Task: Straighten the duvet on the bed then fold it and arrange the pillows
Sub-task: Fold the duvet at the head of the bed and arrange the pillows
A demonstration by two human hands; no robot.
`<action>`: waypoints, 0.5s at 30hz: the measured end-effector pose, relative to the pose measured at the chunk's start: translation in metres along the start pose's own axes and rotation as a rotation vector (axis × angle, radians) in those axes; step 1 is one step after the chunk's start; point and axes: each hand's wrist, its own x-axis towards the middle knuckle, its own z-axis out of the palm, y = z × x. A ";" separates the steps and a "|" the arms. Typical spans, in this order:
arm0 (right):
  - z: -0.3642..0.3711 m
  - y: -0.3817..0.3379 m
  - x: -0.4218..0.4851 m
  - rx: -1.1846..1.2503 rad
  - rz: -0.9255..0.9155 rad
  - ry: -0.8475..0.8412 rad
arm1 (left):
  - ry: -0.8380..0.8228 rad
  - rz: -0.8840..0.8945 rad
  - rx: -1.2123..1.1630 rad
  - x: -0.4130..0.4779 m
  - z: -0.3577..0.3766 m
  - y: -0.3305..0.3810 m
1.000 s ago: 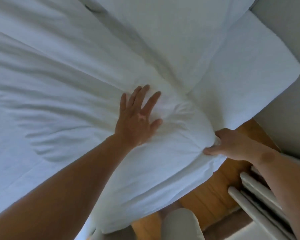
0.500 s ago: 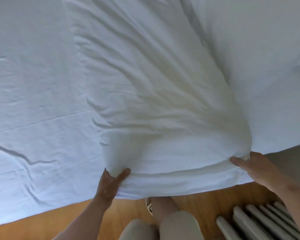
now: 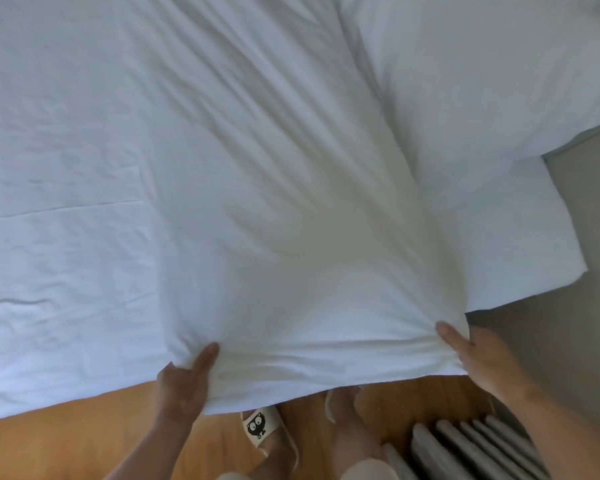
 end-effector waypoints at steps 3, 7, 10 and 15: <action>0.010 0.019 0.023 -0.042 -0.017 -0.040 | -0.007 -0.027 0.016 0.000 0.004 0.002; -0.011 0.002 0.040 -0.073 0.002 -0.102 | -0.067 -0.035 0.066 -0.015 -0.007 0.019; -0.039 -0.032 0.050 0.078 -0.054 -0.053 | 0.076 -0.046 0.246 -0.011 -0.007 0.035; -0.073 -0.132 0.086 0.213 -0.230 -0.020 | 0.213 0.494 0.438 -0.025 0.023 0.155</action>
